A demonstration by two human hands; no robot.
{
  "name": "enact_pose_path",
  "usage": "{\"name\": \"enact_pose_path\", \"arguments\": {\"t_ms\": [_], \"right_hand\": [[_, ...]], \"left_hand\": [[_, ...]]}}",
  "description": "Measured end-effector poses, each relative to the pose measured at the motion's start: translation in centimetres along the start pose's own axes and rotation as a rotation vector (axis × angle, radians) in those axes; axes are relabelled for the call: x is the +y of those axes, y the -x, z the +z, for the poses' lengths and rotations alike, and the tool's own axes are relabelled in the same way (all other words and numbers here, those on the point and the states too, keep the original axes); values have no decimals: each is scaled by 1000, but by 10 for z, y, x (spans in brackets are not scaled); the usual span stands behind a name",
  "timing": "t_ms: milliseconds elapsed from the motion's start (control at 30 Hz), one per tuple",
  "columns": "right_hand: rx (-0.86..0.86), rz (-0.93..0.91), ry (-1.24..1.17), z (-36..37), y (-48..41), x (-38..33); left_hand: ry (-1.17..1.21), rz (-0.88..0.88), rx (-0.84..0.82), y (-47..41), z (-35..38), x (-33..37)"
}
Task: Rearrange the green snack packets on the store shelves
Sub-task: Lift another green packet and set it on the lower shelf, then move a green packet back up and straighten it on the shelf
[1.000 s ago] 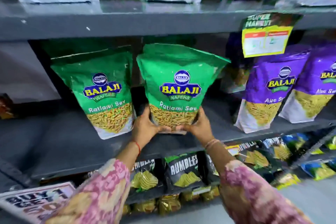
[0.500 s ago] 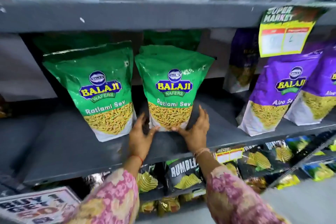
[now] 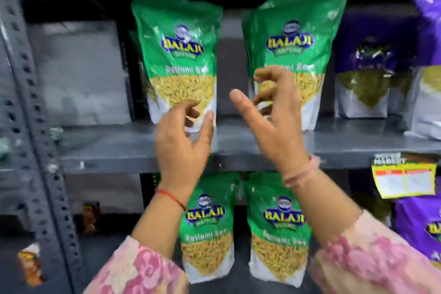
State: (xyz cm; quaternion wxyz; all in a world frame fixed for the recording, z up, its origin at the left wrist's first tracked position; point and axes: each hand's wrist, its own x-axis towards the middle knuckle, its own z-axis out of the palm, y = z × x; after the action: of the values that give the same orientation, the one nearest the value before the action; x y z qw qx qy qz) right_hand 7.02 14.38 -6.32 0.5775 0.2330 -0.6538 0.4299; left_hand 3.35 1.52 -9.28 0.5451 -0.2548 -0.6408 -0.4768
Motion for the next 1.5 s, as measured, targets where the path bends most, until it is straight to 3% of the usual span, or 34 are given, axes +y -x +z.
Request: {"name": "enact_pose_path", "arguments": {"t_ms": [100,167,233,300,400,500,667,800,1067,1233,1500], "right_hand": [[-257,236,110,25,-63,25],[-480,470,147,42,-87,48],[-639,638,172,55,-95,70],[-689,730,206,66,-95,89],[-690,836,172,82,-91,104],[-713,932,-105,95,-84,110],[-642,893,-179,102,-78,108],[-622,771,-142,96,-73,85],[-495,600,-300,79,-33,37],[-452,603,-323,79,-18,34],[-532,616,-252,77,-10,38]], "left_hand": [[-68,-185,-11,-58,-9,-27],[-130,-355,-97,-84,-9,-47],[-10,-521,-234,-96,-5,-66],[191,-631,-401,-100,2,-85],[297,-656,-545,-101,8,-106],[327,-681,-563,-103,10,-117],[292,-709,-583,-104,2,-120],[353,-652,-626,-106,-25,-115],[405,-647,-713,-94,-74,-95],[377,-692,-724,-92,-79,-92],[352,-692,-738,-89,-78,-95]]}}
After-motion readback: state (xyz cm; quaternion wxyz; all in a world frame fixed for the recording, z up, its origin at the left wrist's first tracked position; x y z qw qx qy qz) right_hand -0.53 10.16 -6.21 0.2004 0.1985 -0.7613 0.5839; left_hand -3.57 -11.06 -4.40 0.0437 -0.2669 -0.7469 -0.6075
